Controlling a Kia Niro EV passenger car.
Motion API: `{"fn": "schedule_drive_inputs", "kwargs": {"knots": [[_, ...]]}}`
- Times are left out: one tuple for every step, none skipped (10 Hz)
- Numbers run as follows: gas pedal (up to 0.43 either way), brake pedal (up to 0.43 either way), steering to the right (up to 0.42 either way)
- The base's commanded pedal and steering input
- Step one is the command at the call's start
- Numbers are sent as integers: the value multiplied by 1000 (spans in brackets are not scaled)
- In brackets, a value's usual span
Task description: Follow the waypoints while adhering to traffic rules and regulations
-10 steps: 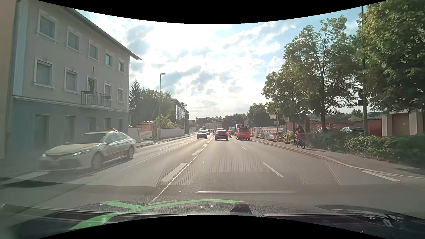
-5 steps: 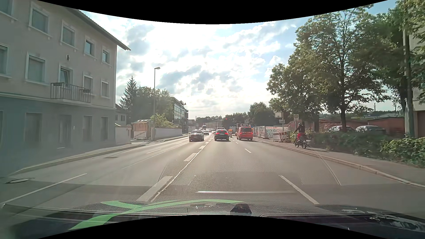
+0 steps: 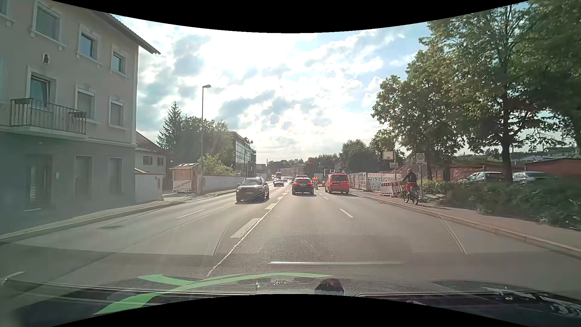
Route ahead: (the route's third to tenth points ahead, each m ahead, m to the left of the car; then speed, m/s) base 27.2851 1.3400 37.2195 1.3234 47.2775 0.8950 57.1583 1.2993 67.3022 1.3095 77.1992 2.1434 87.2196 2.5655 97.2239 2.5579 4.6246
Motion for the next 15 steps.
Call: {"fn": "schedule_drive_inputs", "kwargs": {"knots": [[0,24,-1],[0,37,-1],[0,49,-1],[0,61,-1],[0,61,-3],[0,61,-4],[0,43,-4],[0,18,-4],[0,6,-4],[0,0,-4],[0,0,-4],[0,0,-4],[0,0,-4],[0,0,-4],[0,0,-3]]}}
